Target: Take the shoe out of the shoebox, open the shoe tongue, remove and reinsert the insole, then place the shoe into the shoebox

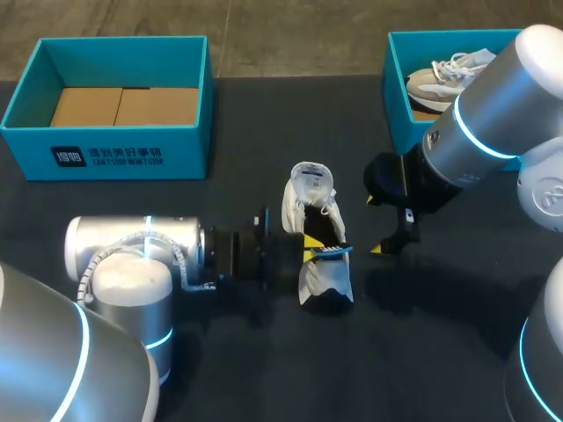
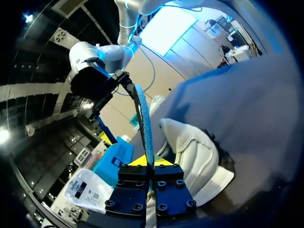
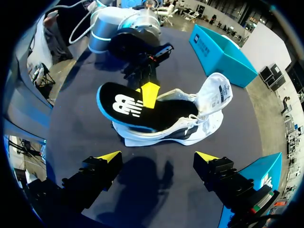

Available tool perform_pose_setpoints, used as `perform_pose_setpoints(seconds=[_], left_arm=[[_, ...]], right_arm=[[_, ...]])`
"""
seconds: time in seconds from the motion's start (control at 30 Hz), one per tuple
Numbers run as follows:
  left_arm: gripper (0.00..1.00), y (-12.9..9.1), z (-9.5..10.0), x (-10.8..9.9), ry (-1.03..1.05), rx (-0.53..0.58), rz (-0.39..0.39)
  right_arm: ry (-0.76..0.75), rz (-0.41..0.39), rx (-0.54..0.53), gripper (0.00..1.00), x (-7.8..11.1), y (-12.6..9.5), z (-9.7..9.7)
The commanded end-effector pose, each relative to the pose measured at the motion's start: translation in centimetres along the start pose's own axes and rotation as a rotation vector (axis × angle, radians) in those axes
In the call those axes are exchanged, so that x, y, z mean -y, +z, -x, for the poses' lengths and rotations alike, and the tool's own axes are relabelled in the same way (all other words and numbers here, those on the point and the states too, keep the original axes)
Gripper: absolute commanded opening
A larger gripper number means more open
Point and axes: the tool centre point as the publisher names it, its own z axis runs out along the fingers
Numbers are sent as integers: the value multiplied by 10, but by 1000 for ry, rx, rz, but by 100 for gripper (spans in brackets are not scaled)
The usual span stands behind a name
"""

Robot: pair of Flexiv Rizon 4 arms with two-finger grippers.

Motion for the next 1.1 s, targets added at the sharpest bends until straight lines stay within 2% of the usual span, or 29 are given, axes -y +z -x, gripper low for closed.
perform_pose_setpoints(seconds=[0.03,0.4,0.43,0.5,0.57,0.87,0.9,0.93,1.0,1.1], left_arm=[[0,5,3,-6,39,-6,24],[0,4,6,-14,24,14,36],[12,4,7,-11,15,26,23],[43,4,8,-6,12,32,14],[44,3,10,0,7,41,0],[25,-1,5,16,-12,38,-23],[22,-1,3,16,-20,30,-23],[9,0,1,16,-21,30,-24],[0,2,-2,14,-27,22,-26],[0,6,-4,11,-28,18,-31]], right_arm=[[0,-1,1,100,0,1,-1],[0,-1,1,100,0,1,-1],[0,-1,1,100,0,1,-1],[0,-1,1,100,0,1,-1],[0,-1,1,100,0,1,-1],[0,-1,1,100,0,1,-1],[0,-1,1,100,0,1,-1],[0,-1,1,100,0,1,-1],[0,-1,1,100,0,1,-1],[0,-1,1,100,0,1,-1]])
